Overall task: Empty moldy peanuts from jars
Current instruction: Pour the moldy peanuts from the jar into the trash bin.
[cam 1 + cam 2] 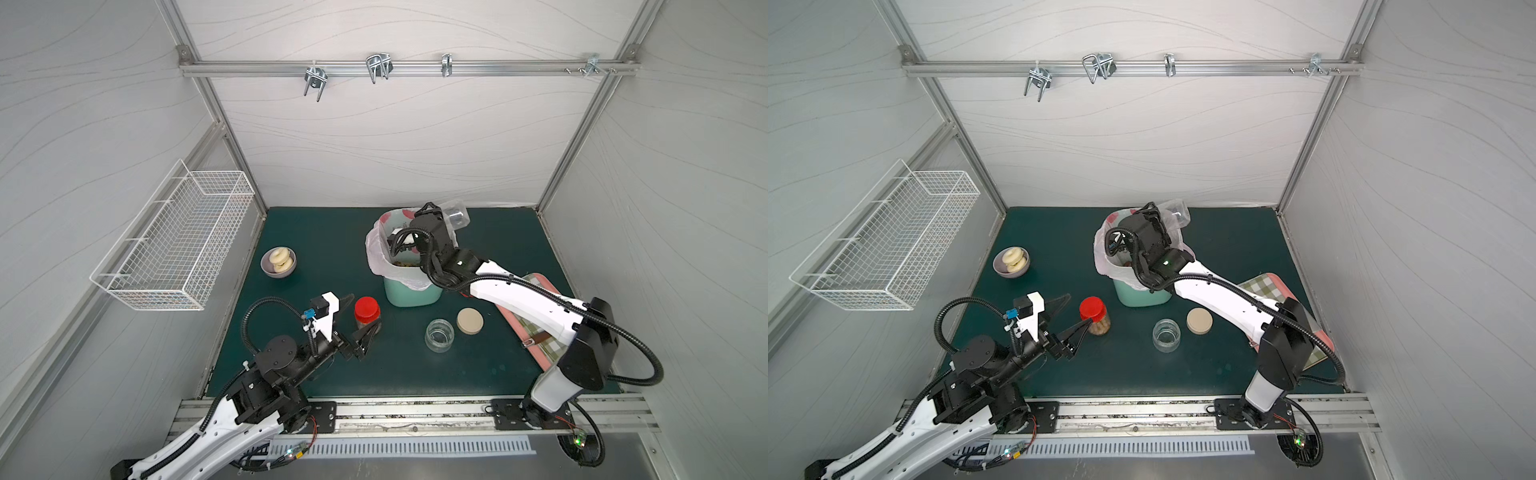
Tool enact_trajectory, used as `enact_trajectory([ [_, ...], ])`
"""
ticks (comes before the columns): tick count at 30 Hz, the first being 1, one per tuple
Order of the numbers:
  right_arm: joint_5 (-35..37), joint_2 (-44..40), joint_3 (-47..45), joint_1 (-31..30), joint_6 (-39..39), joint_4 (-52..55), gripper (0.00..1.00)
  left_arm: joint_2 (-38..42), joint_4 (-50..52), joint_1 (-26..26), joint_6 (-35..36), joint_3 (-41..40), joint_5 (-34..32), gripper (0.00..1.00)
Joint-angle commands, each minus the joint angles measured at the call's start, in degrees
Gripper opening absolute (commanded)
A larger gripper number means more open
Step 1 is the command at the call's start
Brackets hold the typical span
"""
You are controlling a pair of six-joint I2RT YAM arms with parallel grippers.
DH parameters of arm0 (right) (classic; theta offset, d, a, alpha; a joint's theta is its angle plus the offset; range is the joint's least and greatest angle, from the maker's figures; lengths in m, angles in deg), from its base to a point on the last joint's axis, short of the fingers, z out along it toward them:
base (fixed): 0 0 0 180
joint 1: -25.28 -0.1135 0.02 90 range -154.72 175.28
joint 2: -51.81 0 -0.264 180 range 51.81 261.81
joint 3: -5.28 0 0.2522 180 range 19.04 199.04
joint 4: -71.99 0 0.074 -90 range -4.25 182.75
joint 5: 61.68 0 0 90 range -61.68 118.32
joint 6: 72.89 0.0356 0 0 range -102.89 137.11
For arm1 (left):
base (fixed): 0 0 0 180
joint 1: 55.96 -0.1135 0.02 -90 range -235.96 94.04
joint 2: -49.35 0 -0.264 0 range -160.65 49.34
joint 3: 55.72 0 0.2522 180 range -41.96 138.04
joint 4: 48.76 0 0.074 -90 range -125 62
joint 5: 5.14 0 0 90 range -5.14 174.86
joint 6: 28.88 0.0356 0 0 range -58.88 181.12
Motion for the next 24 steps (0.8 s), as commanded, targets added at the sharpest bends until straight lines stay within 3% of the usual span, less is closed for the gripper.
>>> enact_trajectory([
  [1,3.00,0.52,-0.72,-0.35,-3.54,-2.22,0.00,1.02,-1.20,-0.16,0.64,0.39,-0.54,0.99],
  [24,4.43,1.24,-1.54,-0.53,-7.23,-2.25,0.00,1.62,-0.76,-0.16,0.76,0.28,-1.11,0.99],
])
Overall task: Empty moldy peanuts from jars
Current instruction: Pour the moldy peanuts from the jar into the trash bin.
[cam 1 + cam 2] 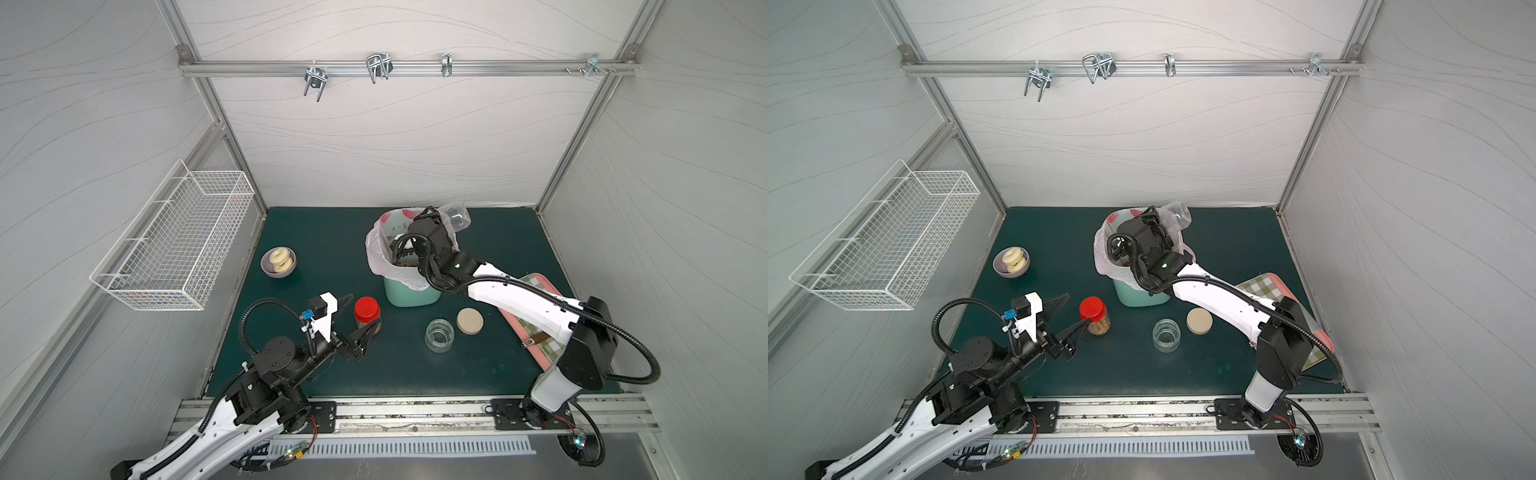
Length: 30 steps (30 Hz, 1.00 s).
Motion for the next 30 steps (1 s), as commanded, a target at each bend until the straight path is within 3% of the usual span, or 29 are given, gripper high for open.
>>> enact_trajectory([
  [1,1.96,0.96,0.51,-0.21,-2.49,-1.25,0.00,1.00,-0.74,-0.16,0.72,0.28,-0.88,0.99],
  [25,1.62,-0.49,2.99,0.83,0.26,5.79,0.00,1.90,-0.57,-0.16,1.04,0.02,-1.29,0.99],
  [30,0.70,-0.59,3.35,1.09,6.64,8.89,0.00,1.73,-0.21,-0.16,1.11,0.11,-1.36,0.99],
])
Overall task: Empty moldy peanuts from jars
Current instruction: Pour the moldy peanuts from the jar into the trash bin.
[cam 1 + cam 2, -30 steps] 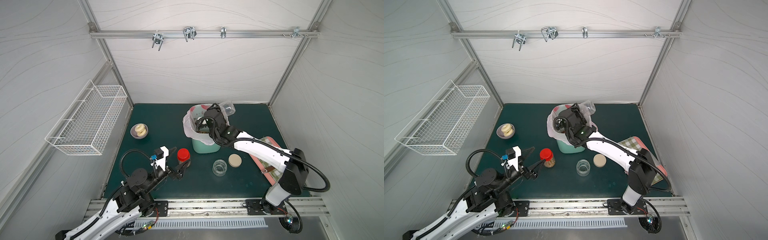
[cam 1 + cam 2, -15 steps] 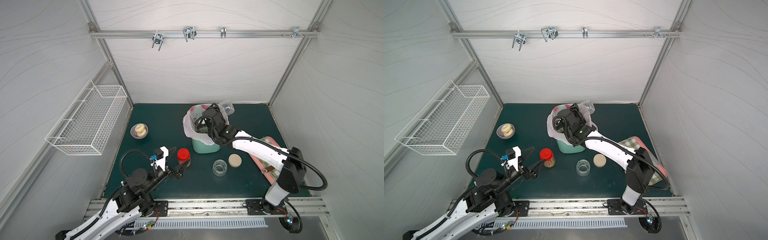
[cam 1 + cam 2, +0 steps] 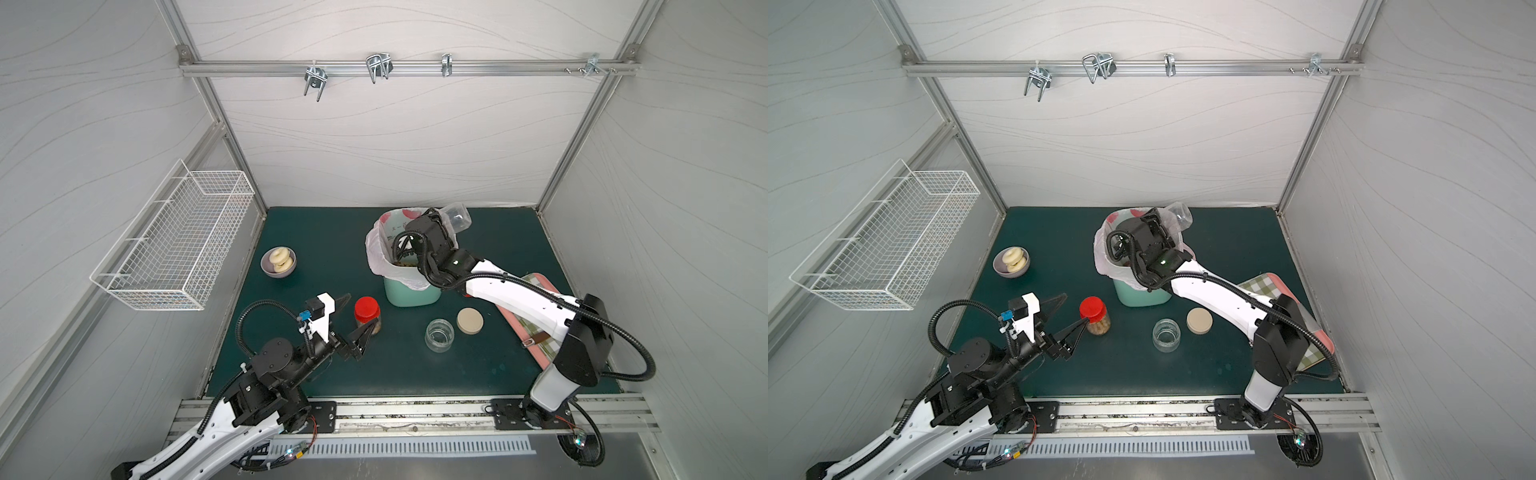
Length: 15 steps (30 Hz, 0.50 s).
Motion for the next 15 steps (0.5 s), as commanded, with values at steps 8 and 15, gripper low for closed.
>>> enact_trajectory([
  [8,-2.69,-4.04,5.77,0.37,15.66,11.23,0.00,-0.49,-1.44,-0.16,0.89,0.33,-0.49,0.99],
  [15,-8.78,-6.22,12.51,0.37,35.25,23.27,0.00,-1.33,-2.01,-0.16,0.71,0.42,-0.20,0.99],
])
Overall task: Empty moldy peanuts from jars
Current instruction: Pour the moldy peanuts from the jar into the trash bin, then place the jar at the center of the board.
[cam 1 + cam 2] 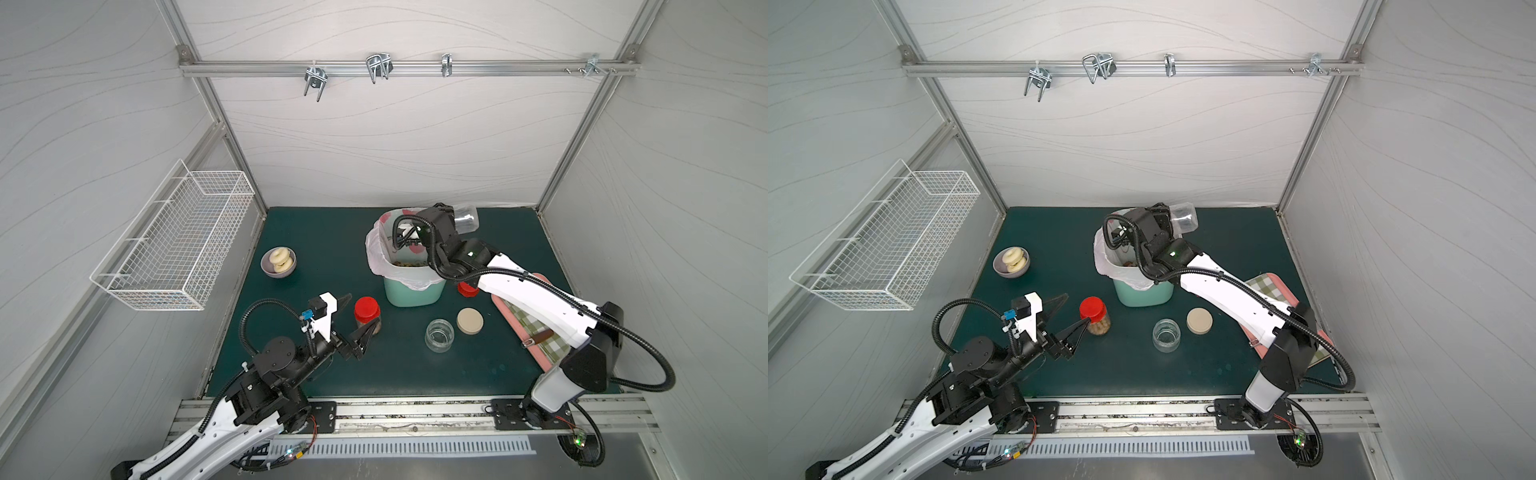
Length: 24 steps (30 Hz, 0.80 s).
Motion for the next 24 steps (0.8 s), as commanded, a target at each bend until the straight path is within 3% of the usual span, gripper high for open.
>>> enact_trajectory([
  [1,-4.25,-3.73,3.59,0.19,13.73,7.85,0.00,-0.20,-1.99,-0.16,0.46,0.41,-0.04,0.99],
  [5,-7.56,-6.63,3.74,0.37,21.86,10.58,0.00,-0.37,-2.13,-0.14,0.29,0.33,-0.08,0.99],
  [10,-16.78,-12.82,1.50,0.86,33.49,14.12,0.00,-1.62,-2.76,-0.11,0.03,0.45,-0.05,0.99],
  [24,-42.05,-34.72,-23.89,1.29,50.45,2.40,0.00,-9.74,-3.42,-0.16,-2.31,2.93,-1.24,0.99],
])
